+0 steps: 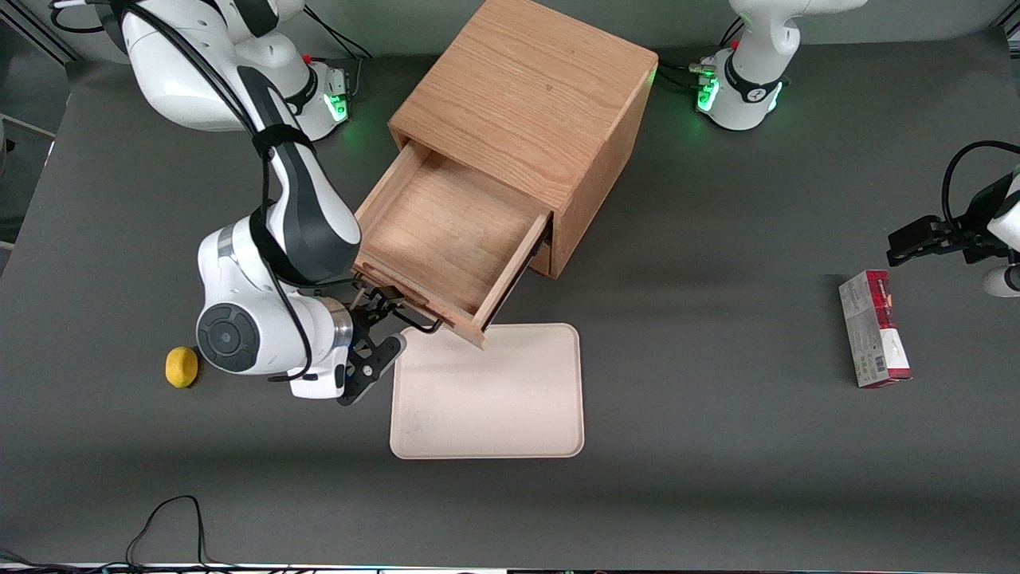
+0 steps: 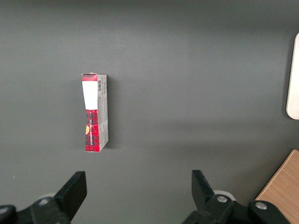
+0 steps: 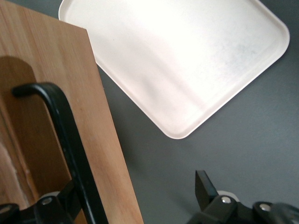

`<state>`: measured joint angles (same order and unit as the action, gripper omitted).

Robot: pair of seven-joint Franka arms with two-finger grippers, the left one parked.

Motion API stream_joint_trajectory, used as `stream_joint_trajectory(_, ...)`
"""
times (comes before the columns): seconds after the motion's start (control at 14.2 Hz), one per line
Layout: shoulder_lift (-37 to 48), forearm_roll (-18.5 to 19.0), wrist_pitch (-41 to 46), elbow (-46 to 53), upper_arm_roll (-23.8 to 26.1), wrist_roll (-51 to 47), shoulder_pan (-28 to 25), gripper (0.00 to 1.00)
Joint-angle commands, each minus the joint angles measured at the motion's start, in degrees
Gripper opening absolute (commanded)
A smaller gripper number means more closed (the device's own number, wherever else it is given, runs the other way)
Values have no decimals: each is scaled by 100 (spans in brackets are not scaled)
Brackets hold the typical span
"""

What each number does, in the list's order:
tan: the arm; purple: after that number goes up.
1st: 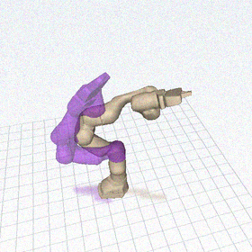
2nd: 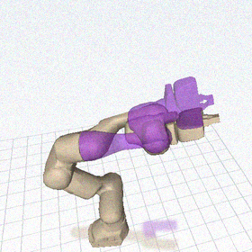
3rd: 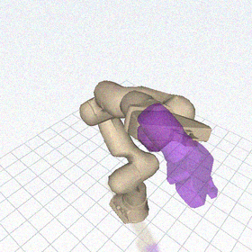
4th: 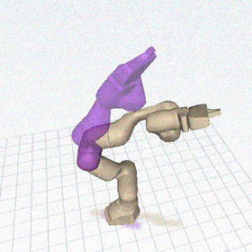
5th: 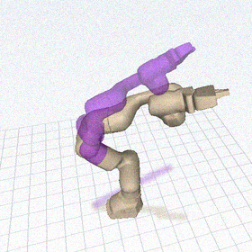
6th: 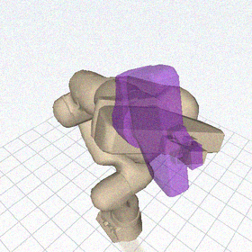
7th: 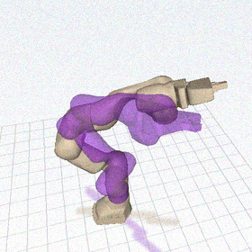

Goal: Open upper drawer
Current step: 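Keep pulling the drawer handle further out toward the white tray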

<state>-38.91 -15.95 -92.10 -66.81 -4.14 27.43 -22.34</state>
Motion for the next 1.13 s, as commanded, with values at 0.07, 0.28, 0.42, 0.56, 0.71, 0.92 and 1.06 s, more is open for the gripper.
stream_joint_trajectory(0.07, -230, 22, 87, 396, 19, 438, 160, 100)
stream_joint_trajectory(0.28, -257, 39, 8, 422, 10, 465, 169, 100)
stream_joint_trajectory(0.42, -345, 39, -1, 554, 10, 474, 256, 100)
stream_joint_trajectory(0.56, -389, 39, -9, 616, 10, 605, 274, 100)
stream_joint_trajectory(0.71, -424, 31, -27, 642, 19, 632, 379, 100)
stream_joint_trajectory(0.92, -424, 31, -27, 678, 19, 641, 415, 100)
stream_joint_trajectory(1.06, -424, 30, -18, 686, 19, 641, 415, 100)
